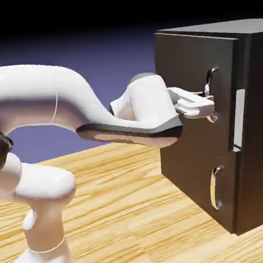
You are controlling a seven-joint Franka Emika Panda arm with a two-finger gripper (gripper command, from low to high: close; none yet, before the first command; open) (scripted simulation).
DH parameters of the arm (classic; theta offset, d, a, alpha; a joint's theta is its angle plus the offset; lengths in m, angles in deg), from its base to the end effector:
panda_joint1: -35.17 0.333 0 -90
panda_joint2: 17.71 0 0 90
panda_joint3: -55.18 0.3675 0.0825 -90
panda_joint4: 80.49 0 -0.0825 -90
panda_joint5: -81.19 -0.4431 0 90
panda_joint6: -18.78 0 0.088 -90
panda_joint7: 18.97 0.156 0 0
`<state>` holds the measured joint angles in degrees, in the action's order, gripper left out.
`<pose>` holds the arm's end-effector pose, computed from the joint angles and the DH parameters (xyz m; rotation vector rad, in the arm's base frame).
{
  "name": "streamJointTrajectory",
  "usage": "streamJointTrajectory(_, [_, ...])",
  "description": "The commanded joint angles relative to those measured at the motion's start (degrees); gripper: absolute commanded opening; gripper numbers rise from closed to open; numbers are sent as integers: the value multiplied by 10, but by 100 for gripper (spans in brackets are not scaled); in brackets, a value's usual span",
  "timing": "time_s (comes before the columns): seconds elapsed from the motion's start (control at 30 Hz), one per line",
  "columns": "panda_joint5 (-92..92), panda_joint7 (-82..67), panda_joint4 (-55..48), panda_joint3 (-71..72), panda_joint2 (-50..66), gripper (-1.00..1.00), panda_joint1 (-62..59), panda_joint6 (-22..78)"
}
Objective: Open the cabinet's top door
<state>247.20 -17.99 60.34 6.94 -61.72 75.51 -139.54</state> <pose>0.4815 -0.0952 0.5219 0.6738 1.4510 0.5582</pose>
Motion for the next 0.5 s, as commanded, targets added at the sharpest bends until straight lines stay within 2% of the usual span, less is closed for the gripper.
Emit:
streamJointTrajectory(0.0, [5,15,5,19,6,-100,-21,0])
streamJointTrajectory(0.13, [-41,12,48,94,-1,-100,-104,13])
streamJointTrajectory(0.47, [-285,-116,192,289,-115,-100,-283,64])
